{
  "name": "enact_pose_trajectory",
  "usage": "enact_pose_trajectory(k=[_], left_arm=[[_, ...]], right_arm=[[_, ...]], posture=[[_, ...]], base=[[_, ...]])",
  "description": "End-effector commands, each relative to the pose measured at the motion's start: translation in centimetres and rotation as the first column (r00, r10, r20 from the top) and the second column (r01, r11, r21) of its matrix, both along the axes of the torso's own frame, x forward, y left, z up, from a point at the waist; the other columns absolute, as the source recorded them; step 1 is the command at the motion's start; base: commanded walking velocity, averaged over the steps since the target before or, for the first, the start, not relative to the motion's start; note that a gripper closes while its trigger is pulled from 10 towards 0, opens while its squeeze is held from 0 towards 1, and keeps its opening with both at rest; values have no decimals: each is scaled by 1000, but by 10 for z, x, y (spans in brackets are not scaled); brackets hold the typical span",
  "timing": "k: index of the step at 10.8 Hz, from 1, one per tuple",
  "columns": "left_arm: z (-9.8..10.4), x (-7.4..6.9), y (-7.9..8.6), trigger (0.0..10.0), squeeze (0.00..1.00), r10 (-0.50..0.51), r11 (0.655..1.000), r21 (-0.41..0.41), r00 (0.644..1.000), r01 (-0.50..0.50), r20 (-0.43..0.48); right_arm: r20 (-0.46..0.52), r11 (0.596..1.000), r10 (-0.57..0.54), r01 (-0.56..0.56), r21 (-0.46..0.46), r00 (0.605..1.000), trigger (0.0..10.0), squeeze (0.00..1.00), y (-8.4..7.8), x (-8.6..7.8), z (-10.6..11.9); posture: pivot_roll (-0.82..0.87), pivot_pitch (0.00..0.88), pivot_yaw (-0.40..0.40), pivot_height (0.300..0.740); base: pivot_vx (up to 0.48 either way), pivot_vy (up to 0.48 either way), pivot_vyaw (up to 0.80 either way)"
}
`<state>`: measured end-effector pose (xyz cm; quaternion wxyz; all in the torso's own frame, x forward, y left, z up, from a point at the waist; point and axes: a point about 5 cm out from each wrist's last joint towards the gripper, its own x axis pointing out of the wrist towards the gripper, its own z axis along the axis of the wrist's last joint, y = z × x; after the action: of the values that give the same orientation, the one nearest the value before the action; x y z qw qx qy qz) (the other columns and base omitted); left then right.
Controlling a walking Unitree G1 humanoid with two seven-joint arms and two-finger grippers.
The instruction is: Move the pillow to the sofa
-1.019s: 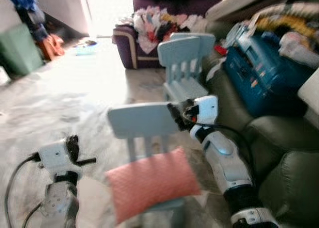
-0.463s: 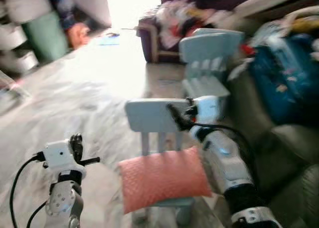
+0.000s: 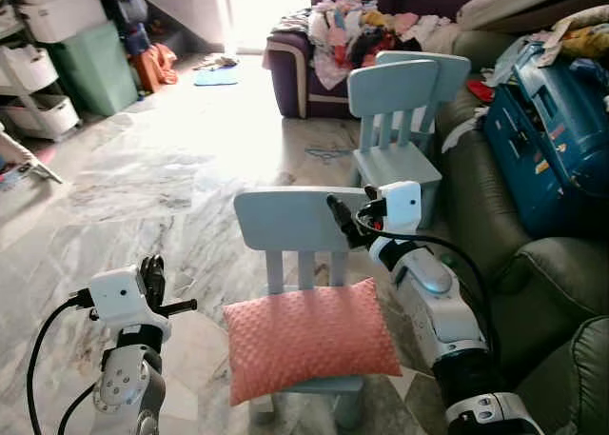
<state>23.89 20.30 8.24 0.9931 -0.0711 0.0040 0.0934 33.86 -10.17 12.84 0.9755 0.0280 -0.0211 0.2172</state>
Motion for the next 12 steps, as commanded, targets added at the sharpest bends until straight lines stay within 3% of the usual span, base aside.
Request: enact_pose_trajectory(k=[1, 2, 6, 7, 8, 9, 12], left_arm=[[1, 1, 5, 10000, 0, 13, 1000, 7, 1000, -13, 1], [1, 1, 5, 10000, 0, 11, 1000, 5, 1000, -11, 2], [1, 0, 4, 10000, 0, 6, 1000, -7, 1000, -6, 5], [1, 0, 3, 10000, 149, -4, 999, -41, 1000, 5, 20], [2, -1, 4, 10000, 886, 2, 999, -43, 1000, -1, 24], [3, -2, 5, 10000, 1000, 12, 999, -42, 1000, -11, 29], [3, 0, 6, 10000, 1000, 14, 1000, -28, 1000, -13, 27]], right_arm=[[24, 1000, 4, -4, 6, 1000, 10000, 1000, 4, 3, 6], [14, 1000, -15, 15, -2, 1000, 10000, 0, 3, 3, 4], [7, 999, -35, 35, -16, 999, 10000, 0, 1, 1, -1], [14, 1000, -28, 28, 1, 999, 10000, 0, 1, 1, 1], [5, 999, -30, 30, 26, 1000, 10000, 1000, 1, 1, 1], [8, 999, -41, 40, 14, 999, 10000, 1000, -1, 2, 1], [3, 999, -49, 49, 6, 999, 10000, 1000, -3, 2, -1]], posture=[[-131, 0, 32, 740], [-131, 0, 33, 740], [-131, 0, 36, 740], [-132, 0, 35, 740], [-133, 0, 34, 740], [-134, 0, 34, 740], [-138, 0, 35, 740]], base=[[0, 0, 0], [0, 0, 0], [0, 0, 0], [0, 0, 0], [0, 0, 0], [0, 0, 0], [0, 0, 0]])
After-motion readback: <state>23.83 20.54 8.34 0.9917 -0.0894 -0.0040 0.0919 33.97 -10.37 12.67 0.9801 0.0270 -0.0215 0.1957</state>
